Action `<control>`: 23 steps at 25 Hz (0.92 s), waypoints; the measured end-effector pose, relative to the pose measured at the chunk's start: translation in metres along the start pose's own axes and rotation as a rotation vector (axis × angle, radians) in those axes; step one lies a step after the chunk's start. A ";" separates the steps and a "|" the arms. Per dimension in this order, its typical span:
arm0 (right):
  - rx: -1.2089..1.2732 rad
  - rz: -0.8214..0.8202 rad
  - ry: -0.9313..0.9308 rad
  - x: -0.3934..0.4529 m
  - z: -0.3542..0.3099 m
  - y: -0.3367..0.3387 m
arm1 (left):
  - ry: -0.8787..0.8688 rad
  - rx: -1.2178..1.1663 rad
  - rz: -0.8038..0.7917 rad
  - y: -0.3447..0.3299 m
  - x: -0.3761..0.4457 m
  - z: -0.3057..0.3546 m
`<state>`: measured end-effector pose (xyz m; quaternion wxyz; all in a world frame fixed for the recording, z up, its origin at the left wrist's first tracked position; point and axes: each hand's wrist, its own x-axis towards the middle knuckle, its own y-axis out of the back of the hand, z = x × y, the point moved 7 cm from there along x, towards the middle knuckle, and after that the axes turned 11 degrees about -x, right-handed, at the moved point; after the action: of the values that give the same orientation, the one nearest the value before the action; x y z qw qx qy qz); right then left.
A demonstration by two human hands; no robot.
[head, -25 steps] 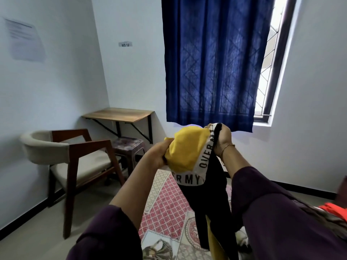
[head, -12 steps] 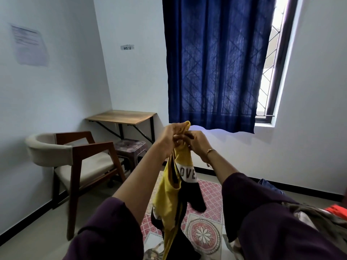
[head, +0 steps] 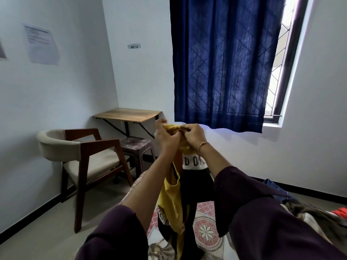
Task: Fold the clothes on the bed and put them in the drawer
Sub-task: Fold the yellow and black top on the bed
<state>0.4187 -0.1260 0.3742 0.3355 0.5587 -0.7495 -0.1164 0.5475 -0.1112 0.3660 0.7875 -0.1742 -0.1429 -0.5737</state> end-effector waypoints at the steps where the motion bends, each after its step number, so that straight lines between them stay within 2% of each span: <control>1: 0.026 0.062 -0.026 0.001 0.004 0.008 | 0.060 0.006 0.057 0.010 0.002 -0.010; 3: 0.031 0.110 -0.066 0.004 0.010 0.021 | 0.231 -0.018 0.042 0.022 0.004 -0.036; 5: 0.030 0.085 -0.093 0.005 0.015 0.026 | 0.301 0.108 -0.064 0.028 0.003 -0.063; 7: 0.108 0.032 -0.109 0.006 0.017 0.025 | 0.357 0.284 -0.237 0.027 -0.009 -0.091; 10: 0.140 -0.030 -0.104 0.003 0.014 0.019 | 0.543 0.432 -0.582 0.017 -0.046 -0.137; 11: 0.158 -0.039 -0.103 0.003 0.013 0.018 | 0.541 0.489 -0.650 0.013 -0.057 -0.148; 12: 0.183 -0.039 -0.109 0.002 0.013 0.018 | 0.502 0.519 -0.645 0.010 -0.062 -0.157; 14: 0.243 -0.002 -0.131 0.004 0.018 0.025 | 0.445 0.490 -0.472 0.014 -0.067 -0.164; 16: 0.266 0.072 -0.175 0.007 0.031 0.041 | 0.482 0.351 -0.203 0.033 -0.061 -0.165; 18: 0.163 0.116 -0.187 0.007 0.046 0.054 | 0.463 0.243 0.041 0.059 -0.047 -0.155; 20: -0.059 0.052 -0.125 -0.001 0.056 0.056 | 0.399 0.246 0.139 0.078 -0.033 -0.138; 21: -0.205 -0.036 -0.085 -0.007 0.062 0.051 | 0.364 0.269 0.162 0.085 -0.027 -0.129; 23: -0.649 -0.218 0.027 -0.020 0.074 0.038 | 0.287 0.321 0.190 0.099 -0.016 -0.115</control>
<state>0.3459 -0.1097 0.3321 0.4914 0.5010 -0.6048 -0.3765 0.6402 -0.1199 0.2444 0.8678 0.0239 -0.1018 -0.4858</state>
